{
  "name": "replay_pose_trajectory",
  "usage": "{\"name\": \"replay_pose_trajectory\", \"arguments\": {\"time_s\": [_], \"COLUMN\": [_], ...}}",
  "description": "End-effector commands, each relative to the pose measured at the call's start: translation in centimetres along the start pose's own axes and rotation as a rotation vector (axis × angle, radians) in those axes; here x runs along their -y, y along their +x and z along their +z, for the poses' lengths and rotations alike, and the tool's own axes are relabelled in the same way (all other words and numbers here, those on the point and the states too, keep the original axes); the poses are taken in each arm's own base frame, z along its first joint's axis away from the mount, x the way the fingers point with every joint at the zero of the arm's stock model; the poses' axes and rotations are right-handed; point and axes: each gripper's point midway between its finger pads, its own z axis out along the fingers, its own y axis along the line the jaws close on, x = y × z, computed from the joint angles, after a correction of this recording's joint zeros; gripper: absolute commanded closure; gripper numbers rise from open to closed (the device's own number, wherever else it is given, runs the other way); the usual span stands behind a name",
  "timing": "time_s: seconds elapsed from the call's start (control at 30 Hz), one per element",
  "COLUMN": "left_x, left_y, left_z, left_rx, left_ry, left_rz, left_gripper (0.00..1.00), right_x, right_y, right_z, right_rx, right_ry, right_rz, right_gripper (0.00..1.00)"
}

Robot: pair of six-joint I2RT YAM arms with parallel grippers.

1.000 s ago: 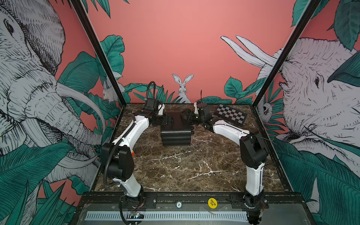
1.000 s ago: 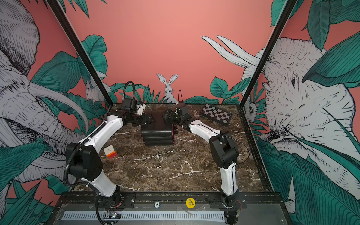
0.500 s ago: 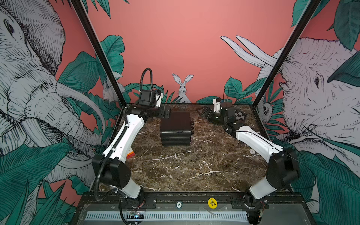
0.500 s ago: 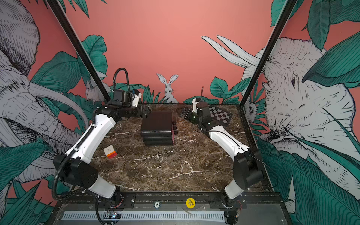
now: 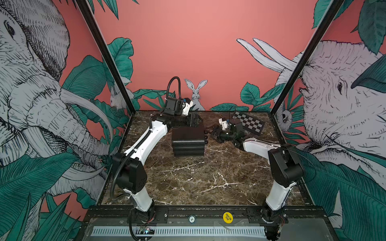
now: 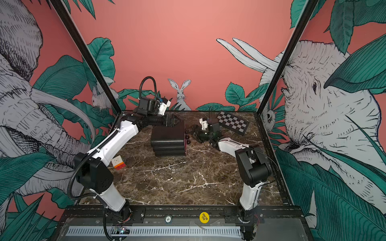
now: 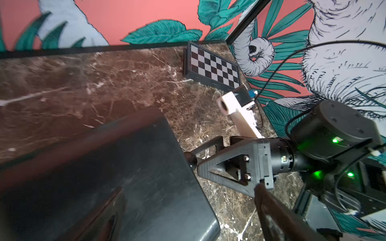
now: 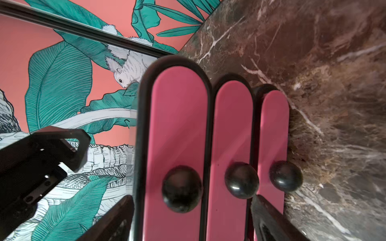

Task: Take the mice out of the drawer
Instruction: Open the drawer in the storage box.

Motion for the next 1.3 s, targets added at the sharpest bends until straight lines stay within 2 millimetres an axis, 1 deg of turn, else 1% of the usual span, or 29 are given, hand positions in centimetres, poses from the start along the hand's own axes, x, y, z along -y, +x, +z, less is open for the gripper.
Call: {"name": "replay_pose_trajectory", "arguments": {"time_s": [0.0,0.1,0.2,0.4,0.47,0.5,0.57,0.67,0.73,0.83,0.9,1.0,1.17,1.27], "left_x": [1.0,0.3,-0.3,-0.9,-1.0,-1.0,-0.9,-0.8,-0.2,-0.2,-0.2,-0.3,-0.5,-0.6], "left_y": [-0.8,0.2,1.3,2.5,2.7,2.9,3.0,2.9,3.1,3.1,3.0,3.0,3.2,3.3], "left_z": [-0.2,0.6,1.6,2.4,2.6,2.7,2.8,2.9,2.9,3.0,3.0,3.0,3.0,3.1], "left_rx": [0.037,0.010,-0.018,-0.047,-0.056,-0.062,-0.067,-0.063,-0.070,-0.071,-0.069,-0.070,-0.073,-0.074], "left_ry": [0.055,0.047,0.049,0.052,0.055,0.060,0.068,0.081,0.119,0.122,0.121,0.119,0.110,0.105], "left_rz": [-0.014,-0.035,-0.060,-0.081,-0.085,-0.089,-0.092,-0.096,-0.100,-0.102,-0.103,-0.104,-0.108,-0.110], "left_gripper": [0.02,0.03,0.03,0.02,0.01,0.01,0.01,0.01,0.01,0.01,0.01,0.01,0.01,0.01], "right_x": [-3.1,-3.0,-2.6,-2.3,-2.1,-2.4,-2.2,-1.9,-1.4,-1.4,-1.2,-0.7,-0.4,-0.1], "right_y": [-1.0,-0.7,-0.4,0.1,0.0,0.0,0.1,0.1,0.0,-0.2,-0.3,0.0,0.3,0.2], "right_z": [0.0,0.6,0.7,0.9,1.0,1.1,1.2,1.3,1.5,1.6,1.6,1.6,1.1,0.5], "right_rx": [0.000,-0.032,-0.048,-0.065,-0.066,-0.064,-0.068,-0.060,-0.053,-0.038,-0.027,-0.029,-0.017,0.003], "right_ry": [-0.138,-0.174,-0.181,-0.194,-0.199,-0.217,-0.229,-0.236,-0.236,-0.259,-0.271,-0.266,-0.254,-0.236], "right_rz": [-0.060,-0.050,-0.050,-0.049,-0.038,-0.044,-0.031,-0.018,-0.006,0.012,0.023,0.032,0.030,0.024], "right_gripper": [0.17,0.23,0.26,0.33,0.39,0.42,0.46,0.48,0.51,0.56,0.58,0.64,0.73,0.76]}}
